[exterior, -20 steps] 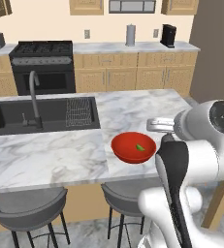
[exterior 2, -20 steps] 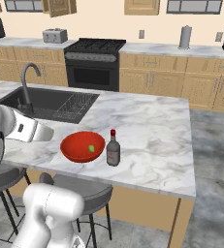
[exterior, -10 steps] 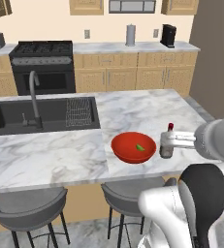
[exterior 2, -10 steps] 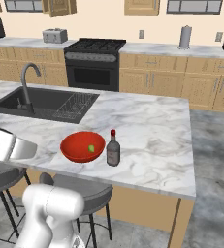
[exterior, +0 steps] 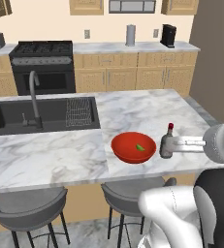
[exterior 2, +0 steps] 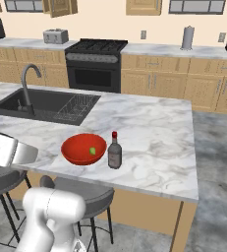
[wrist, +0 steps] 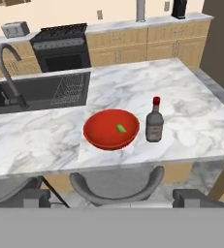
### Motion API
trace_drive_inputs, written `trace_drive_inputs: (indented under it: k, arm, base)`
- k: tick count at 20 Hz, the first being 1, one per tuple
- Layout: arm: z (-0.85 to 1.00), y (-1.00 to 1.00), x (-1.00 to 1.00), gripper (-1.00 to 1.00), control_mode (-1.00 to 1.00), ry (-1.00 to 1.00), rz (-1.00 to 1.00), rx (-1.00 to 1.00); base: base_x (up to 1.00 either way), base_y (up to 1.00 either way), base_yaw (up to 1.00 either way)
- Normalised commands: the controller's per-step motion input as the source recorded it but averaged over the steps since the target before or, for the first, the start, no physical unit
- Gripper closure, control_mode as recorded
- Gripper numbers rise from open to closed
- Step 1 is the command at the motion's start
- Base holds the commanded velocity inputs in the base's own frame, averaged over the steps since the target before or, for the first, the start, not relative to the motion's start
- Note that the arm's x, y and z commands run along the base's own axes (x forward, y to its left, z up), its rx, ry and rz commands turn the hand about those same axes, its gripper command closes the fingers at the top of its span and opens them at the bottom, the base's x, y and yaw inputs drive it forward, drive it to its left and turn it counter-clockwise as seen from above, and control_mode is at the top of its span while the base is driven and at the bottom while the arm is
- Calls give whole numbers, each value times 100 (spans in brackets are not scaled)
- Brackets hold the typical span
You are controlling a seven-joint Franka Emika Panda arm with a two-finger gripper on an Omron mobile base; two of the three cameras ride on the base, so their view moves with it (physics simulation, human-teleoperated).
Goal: There is a bowl on the dining counter. Grab a lemon wedge from the fridge and place it in the bowl. Then get the liquor bottle and glass cup from the cabinet and place them next to the bowl.
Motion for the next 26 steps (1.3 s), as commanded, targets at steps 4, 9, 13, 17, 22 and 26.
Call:
trace_drive_inputs:
  k: [4, 9, 13, 17, 22, 26]
  arm:
    - [0, 0, 0, -100, 100, 0, 0, 0]
    - [0, 0, 0, -100, 100, 0, 0, 0]
    - [0, 0, 0, -100, 100, 0, 0, 0]
    - [0, 0, 0, -100, 100, 0, 0, 0]
    - [0, 0, 0, -100, 100, 0, 0, 0]
    - [0, 0, 0, -100, 100, 0, 0, 0]
  base:
    - [0, 67, 2]
    - [-14, 100, 1]
    - [-58, 100, 0]
    - [-80, 100, 0]
    - [-72, 100, 0]
    - [-43, 100, 0]
